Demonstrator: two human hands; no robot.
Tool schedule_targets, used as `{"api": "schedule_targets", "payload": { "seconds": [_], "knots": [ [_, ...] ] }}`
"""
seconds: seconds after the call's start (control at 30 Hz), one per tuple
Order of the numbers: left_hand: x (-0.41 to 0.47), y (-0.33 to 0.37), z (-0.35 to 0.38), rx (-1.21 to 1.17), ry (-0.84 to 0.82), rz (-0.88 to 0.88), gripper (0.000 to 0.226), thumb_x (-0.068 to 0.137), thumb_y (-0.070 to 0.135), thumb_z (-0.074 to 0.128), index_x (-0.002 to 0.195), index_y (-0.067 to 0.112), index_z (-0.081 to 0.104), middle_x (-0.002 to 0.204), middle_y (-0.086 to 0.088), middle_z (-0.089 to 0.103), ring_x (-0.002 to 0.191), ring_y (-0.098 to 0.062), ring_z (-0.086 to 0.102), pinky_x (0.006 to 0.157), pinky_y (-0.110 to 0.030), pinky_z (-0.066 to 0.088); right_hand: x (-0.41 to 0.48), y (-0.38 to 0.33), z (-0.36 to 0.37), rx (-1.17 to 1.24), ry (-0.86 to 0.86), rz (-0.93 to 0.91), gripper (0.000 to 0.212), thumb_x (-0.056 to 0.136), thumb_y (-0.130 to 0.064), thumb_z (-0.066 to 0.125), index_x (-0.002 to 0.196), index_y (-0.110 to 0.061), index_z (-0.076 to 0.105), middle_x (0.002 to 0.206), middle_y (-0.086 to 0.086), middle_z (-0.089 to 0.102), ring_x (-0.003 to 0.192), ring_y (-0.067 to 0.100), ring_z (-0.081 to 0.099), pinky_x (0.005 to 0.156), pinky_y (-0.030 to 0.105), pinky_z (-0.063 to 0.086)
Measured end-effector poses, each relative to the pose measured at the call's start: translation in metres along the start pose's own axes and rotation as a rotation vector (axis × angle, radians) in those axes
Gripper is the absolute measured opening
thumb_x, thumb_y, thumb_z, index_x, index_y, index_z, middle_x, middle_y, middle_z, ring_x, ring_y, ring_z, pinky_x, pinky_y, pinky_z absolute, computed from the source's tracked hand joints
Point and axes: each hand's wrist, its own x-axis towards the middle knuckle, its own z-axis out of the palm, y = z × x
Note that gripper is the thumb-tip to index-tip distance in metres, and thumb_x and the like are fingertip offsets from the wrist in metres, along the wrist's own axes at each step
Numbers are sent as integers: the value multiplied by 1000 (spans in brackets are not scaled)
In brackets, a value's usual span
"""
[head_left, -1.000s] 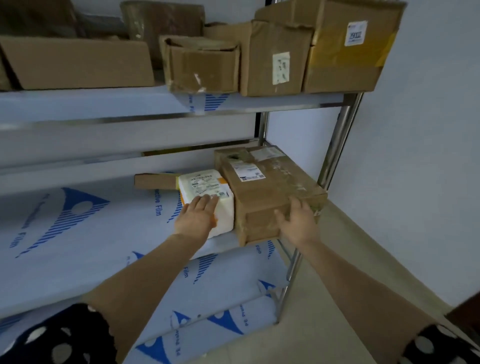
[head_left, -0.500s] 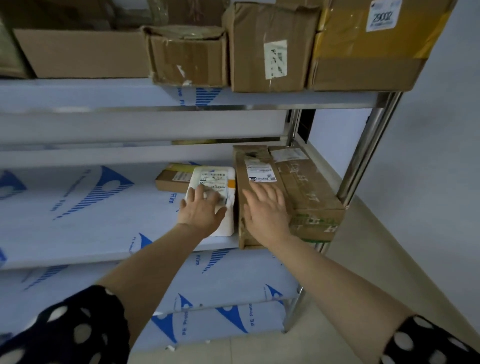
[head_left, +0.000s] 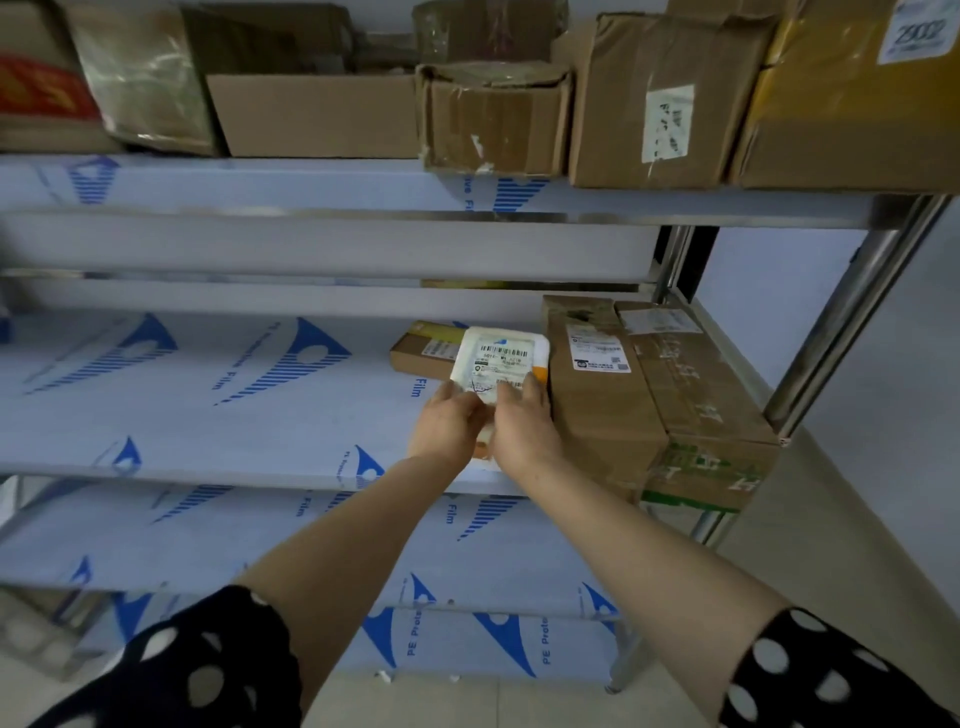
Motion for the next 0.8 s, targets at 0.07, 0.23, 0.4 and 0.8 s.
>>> {"api": "schedule_targets", "payload": {
  "seconds": [0.07,0.23,0.4,0.8],
  "knots": [
    [6,-3,-2,-4,0,-43,25,95,23,54,102,4,69,118,-11,51,105,-29,55,77,-25,37,2,1,-2,53,38,32,43,92,-2,43,134,-6,37,148,19,21,136,34,24,104,40,36],
    [17,-5,-11,-171,71,-295,47,87,27,69,127,7,54,131,-11,47,110,-26,56,81,-24,39,6,5,-3,163,57,105,42,93,-3,42,135,-4,37,135,19,35,122,35,43,94,36,39],
    [17,-22,-24,-386,4,-432,21,78,15,78,83,10,58,98,-5,66,78,-19,62,66,-27,50,10,2,-1,242,112,143,50,91,-1,50,138,-11,37,130,15,47,121,33,44,98,37,40],
    [-38,-101,-119,-726,307,-613,30,72,13,82,93,11,61,94,-6,69,80,-19,68,72,-34,57,15,-113,54,718,-10,-28,38,89,-13,60,125,-11,47,123,11,57,108,29,58,92,46,50]
  ]
}}
